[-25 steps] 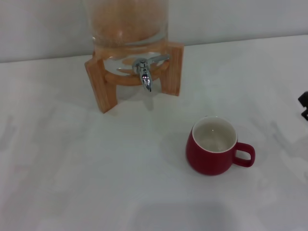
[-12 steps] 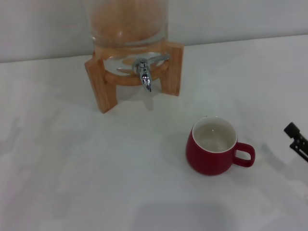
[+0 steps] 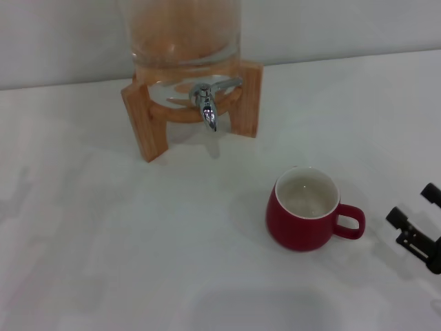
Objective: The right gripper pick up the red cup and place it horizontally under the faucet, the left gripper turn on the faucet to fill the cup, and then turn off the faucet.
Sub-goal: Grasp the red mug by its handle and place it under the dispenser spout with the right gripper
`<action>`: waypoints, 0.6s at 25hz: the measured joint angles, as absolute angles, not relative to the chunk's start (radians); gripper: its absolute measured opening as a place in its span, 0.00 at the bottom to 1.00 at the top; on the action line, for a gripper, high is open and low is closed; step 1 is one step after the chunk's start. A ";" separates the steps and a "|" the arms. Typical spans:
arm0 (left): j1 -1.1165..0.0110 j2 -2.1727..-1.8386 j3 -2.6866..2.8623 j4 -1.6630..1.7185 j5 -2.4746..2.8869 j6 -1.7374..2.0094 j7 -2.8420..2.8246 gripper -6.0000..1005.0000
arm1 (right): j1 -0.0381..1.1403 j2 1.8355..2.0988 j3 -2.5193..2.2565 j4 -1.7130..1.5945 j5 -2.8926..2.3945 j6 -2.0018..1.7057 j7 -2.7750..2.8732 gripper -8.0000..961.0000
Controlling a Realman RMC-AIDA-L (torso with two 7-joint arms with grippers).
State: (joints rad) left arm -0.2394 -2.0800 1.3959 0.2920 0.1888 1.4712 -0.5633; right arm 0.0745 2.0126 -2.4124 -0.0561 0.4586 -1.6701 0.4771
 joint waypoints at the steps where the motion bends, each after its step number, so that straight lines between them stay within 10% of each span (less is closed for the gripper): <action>1: -0.240 -2.080 1.396 0.292 0.189 1.471 -0.563 0.87 | 0.076 2.013 -2.415 -0.059 0.453 -1.662 0.477 0.87; 15: -0.241 -2.082 1.396 0.291 0.189 1.471 -0.563 0.87 | 0.094 2.013 -2.429 -0.115 0.413 -1.539 0.468 0.87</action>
State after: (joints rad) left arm -0.2410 -2.0815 1.3959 0.2913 0.1886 1.4712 -0.5629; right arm 0.0945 2.0126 -2.4291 -0.1150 0.4132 -1.5394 0.4679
